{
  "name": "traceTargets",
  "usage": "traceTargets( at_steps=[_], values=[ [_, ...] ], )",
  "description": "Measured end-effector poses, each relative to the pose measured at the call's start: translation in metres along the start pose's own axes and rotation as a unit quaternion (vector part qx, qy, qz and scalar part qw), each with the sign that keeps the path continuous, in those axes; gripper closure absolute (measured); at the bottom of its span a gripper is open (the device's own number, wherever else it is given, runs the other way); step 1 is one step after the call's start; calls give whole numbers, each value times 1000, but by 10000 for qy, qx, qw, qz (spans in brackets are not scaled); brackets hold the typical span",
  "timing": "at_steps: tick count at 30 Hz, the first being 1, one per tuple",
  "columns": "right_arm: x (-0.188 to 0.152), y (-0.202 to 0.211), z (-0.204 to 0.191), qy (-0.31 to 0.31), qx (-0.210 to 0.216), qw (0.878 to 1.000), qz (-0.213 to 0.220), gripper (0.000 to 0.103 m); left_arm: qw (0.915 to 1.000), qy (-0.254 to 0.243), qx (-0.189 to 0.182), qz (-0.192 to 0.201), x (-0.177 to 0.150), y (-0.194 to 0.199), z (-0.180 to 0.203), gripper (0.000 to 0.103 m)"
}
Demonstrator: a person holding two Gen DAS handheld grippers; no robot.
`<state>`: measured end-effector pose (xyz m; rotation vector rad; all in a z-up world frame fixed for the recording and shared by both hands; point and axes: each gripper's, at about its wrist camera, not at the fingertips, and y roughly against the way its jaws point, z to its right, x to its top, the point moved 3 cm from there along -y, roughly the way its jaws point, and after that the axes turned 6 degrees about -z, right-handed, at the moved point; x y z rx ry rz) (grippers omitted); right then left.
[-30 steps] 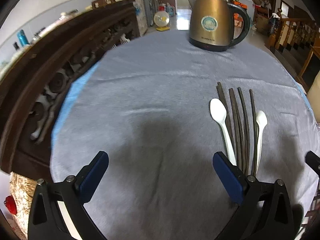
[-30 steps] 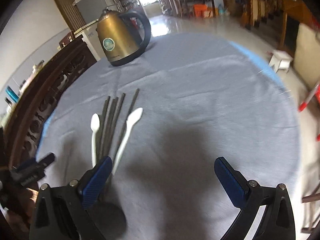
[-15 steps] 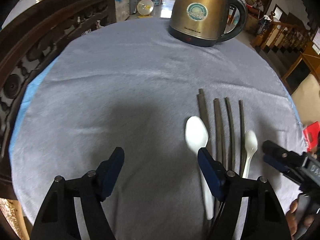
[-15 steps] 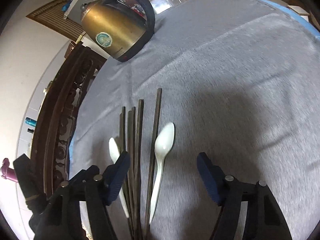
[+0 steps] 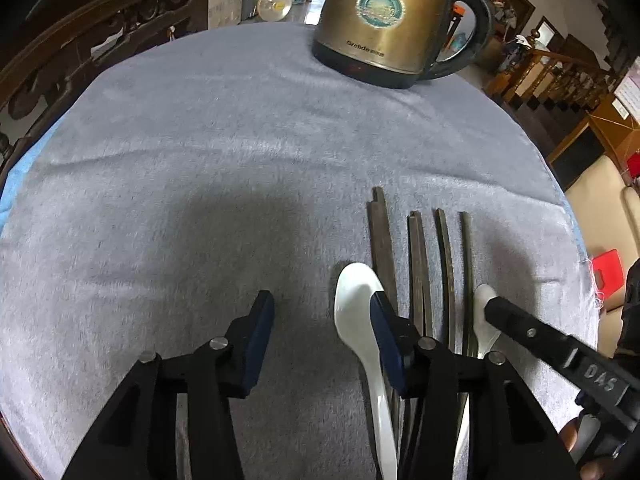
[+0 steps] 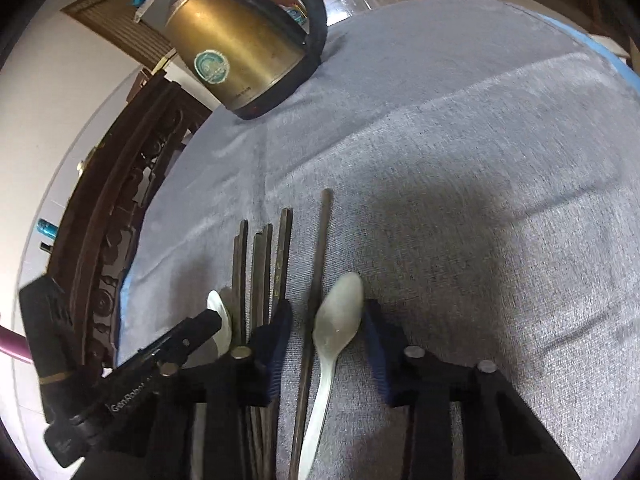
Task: Organize utensils
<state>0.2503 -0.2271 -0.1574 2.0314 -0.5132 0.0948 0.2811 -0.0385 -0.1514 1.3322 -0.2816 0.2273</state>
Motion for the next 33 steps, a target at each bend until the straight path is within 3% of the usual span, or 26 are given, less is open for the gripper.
traceTargets(
  at_steps=[2, 6, 9, 17, 19, 22, 23, 26, 30, 33],
  values=[
    [0, -2, -3, 142, -108, 9998, 19, 80, 10000, 35, -44, 33, 2, 0, -1, 62],
    [-2, -3, -7, 299, -164, 9994, 85, 80, 9999, 76, 10, 78, 4, -2, -3, 84],
    [-7, -2, -8, 371, -145, 9991, 136, 80, 10000, -4, -26, 95, 2, -2, 0, 94],
    [-19, 9, -6, 365, 235, 9988, 236, 88, 9989, -98, -20, 456, -6, 17, -3, 98],
    [-20, 10, -3, 320, 266, 9989, 221, 88, 9989, -34, 53, 456, -5, 17, -4, 98],
    [-18, 13, 2, 221, 318, 9991, 176, 88, 9993, 47, -129, 357, -5, 16, -7, 98],
    [-18, 13, 4, 190, 322, 9992, 154, 88, 9994, 100, -161, 285, -5, 14, -8, 92],
    [-16, 13, 8, 113, 334, 9994, 47, 80, 9995, 146, -166, 219, -5, 8, -8, 74],
    [-15, 13, 7, 175, 306, 9993, 91, 38, 9995, 92, -174, 235, -6, 3, -3, 70],
    [-15, 14, 0, 354, 261, 9987, 254, 38, 9995, -87, -20, 307, -6, 1, 2, 70]
  ],
)
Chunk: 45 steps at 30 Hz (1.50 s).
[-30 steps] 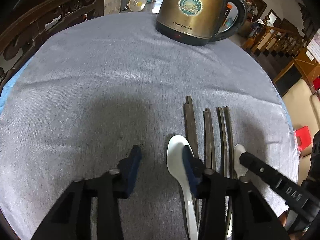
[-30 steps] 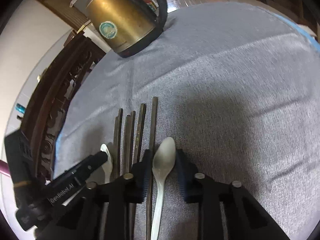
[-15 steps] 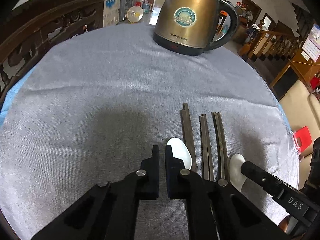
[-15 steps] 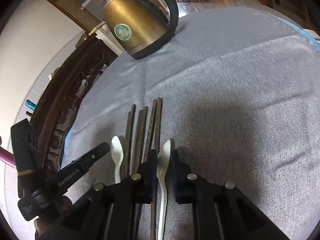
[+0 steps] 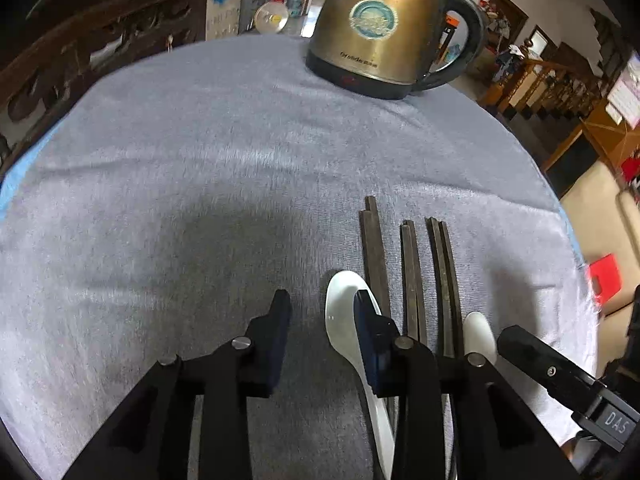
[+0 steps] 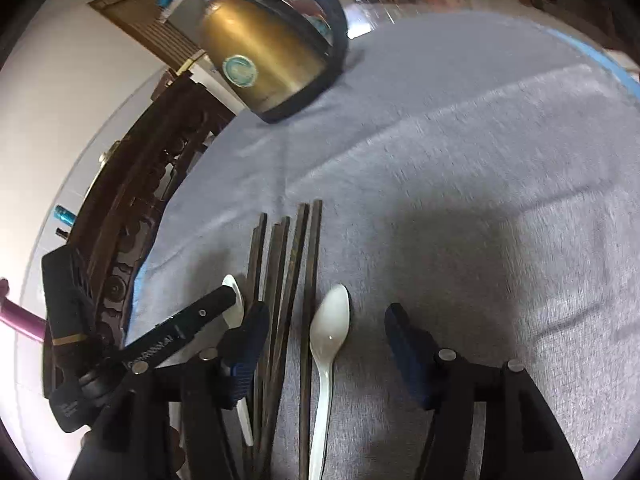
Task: Organize utensils
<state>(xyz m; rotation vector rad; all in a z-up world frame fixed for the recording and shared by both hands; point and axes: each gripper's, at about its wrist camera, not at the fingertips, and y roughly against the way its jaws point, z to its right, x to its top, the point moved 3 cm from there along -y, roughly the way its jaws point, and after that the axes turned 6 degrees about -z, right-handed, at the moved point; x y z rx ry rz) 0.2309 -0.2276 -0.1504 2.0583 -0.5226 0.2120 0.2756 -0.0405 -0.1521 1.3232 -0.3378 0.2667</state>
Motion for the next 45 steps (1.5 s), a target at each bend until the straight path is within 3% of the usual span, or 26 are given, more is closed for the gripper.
traceTargets(
  at_steps=[1, 3, 6, 7, 17, 27, 34, 35, 37, 38, 39, 45],
  values=[
    [0, -3, -2, 45, -24, 10000, -41, 41, 9999, -81, 51, 37, -1, 0, 2, 70],
    [-1, -9, -6, 139, -42, 9998, -112, 59, 9997, -179, 125, 75, -1, -1, 3, 80],
    [-5, -15, -16, 521, -263, 9982, -165, 71, 9993, -307, 161, 137, -3, -2, 4, 94],
    [-7, -17, -17, 607, -300, 9975, -192, 80, 9991, -340, 171, 163, -4, -1, 5, 95],
    [-22, -3, -21, 937, -402, 9948, 37, 80, 9982, -442, 116, 381, -16, 20, -9, 99],
    [-32, 45, -16, 600, 200, 9964, 557, 80, 9952, -672, 229, 673, -35, 59, -16, 99],
    [-48, 65, -22, 647, 287, 9946, 762, 80, 9994, -37, 23, 343, -29, 51, -28, 99],
    [-50, 65, -21, 644, 298, 9946, 760, 80, 9996, 1, 29, 294, -27, 47, -27, 97],
    [-53, 65, -19, 612, 327, 9950, 724, 80, 9998, 63, 80, 192, -26, 42, -23, 76],
    [-54, 64, -18, 596, 332, 9951, 712, 80, 9997, 121, 131, 157, -24, 38, -21, 57],
    [-55, 64, -16, 582, 336, 9953, 703, 80, 9996, 140, 191, 169, -23, 37, -19, 50],
    [-57, 67, -5, 460, 426, 9956, 699, 80, 9984, 85, 554, 31, -17, 15, -9, 50]
  ],
)
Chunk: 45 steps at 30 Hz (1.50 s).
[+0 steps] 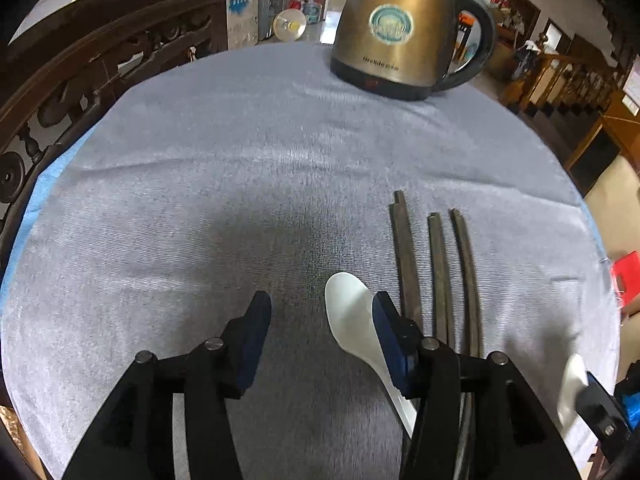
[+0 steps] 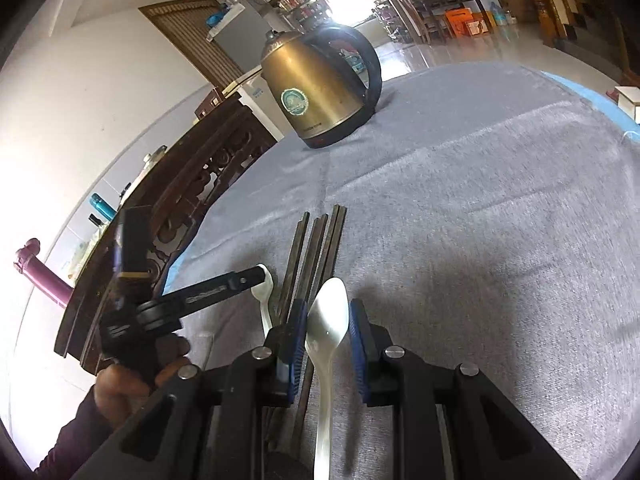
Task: Organize utensils
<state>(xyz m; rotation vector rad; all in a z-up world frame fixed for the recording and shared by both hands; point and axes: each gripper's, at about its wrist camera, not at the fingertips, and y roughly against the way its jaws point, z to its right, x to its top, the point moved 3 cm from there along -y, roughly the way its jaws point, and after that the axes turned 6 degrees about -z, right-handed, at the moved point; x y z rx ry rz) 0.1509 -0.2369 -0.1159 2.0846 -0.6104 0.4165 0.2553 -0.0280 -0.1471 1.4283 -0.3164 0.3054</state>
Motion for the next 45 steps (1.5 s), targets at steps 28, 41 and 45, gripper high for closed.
traceTargets(
  at_steps=[28, 41, 45],
  values=[
    [2, 42, -27, 193, 478, 9975, 491, 80, 9978, -313, -364, 448, -12, 35, -22, 96],
    [-1, 42, -20, 87, 571, 9973, 449, 80, 9980, -505, 264, 281, -16, 7, 5, 64],
    [-1, 43, -15, 24, 634, 9969, 455, 80, 9974, -605, 98, 387, -15, 8, 1, 67]
  ],
)
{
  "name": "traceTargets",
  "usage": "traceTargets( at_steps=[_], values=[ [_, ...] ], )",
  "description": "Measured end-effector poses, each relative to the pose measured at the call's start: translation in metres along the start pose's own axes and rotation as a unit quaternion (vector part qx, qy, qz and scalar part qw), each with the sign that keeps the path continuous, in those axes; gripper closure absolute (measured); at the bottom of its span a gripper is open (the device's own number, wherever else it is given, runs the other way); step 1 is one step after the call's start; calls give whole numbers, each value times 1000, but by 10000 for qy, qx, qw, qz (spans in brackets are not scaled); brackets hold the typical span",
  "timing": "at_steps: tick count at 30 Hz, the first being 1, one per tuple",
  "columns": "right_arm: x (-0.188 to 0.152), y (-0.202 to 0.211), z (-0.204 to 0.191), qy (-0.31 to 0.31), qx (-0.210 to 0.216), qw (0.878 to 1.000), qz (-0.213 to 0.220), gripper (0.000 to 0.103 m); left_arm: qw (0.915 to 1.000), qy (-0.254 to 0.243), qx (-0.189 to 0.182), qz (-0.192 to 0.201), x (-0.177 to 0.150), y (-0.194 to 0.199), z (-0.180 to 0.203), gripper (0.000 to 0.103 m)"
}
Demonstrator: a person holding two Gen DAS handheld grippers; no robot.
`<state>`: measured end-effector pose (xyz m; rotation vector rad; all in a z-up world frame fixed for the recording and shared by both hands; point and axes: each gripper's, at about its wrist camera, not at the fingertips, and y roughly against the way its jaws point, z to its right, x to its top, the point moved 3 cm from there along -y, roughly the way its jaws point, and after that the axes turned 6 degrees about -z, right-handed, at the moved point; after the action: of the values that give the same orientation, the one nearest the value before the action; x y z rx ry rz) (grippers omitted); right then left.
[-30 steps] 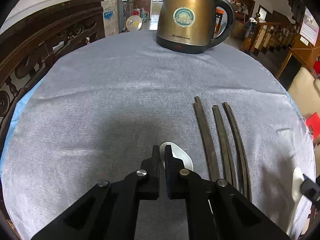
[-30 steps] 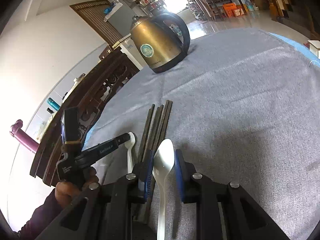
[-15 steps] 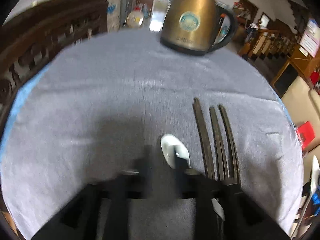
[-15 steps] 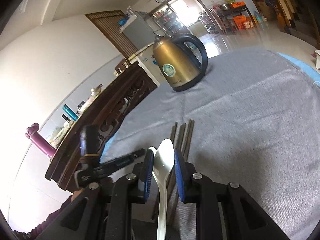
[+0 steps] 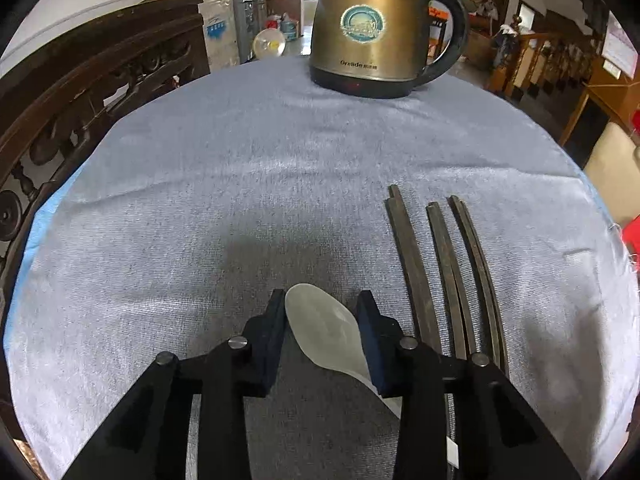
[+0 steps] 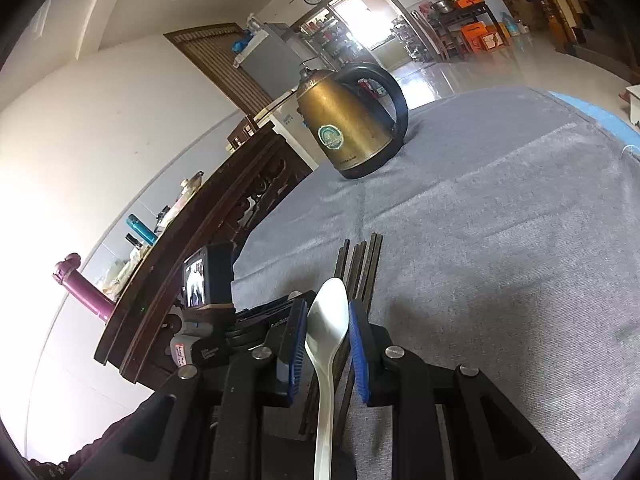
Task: Organize utensils
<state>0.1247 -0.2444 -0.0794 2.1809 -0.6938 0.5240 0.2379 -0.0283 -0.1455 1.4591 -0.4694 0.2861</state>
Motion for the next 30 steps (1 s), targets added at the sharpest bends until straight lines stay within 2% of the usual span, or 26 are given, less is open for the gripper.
traceTargets(
  at_steps=[2, 3, 4, 5, 10, 18, 25, 30],
  values=[
    [-1, -1, -1, 5, 12, 10000, -13, 80, 10000, 0, -89, 28, -2, 1, -3, 67],
    [-1, 0, -3, 30, 26, 10000, -8, 80, 9999, 5, -104, 34, -3, 3, -5, 87],
    [-1, 1, -5, 56, 40, 10000, 9, 80, 9999, 2, -139, 30, -5, 5, -7, 94],
    [-1, 2, -7, 90, 52, 9999, 35, 80, 9998, 29, -206, 20, -6, 9, -9, 96],
    [3, 16, -25, 281, 212, 9989, 304, 80, 9994, 69, -204, 257, -5, 24, -17, 96],
    [0, 36, -54, 418, 568, 9957, 609, 80, 9956, 169, -536, 755, -10, 74, -22, 96],
    [-14, 37, -77, 785, 368, 9936, 730, 80, 9824, 226, -950, 1589, -21, 155, -10, 96],
    [-24, 32, -83, 932, 216, 9920, 830, 80, 9716, 167, -1175, 2045, -35, 184, 12, 96]
  ],
)
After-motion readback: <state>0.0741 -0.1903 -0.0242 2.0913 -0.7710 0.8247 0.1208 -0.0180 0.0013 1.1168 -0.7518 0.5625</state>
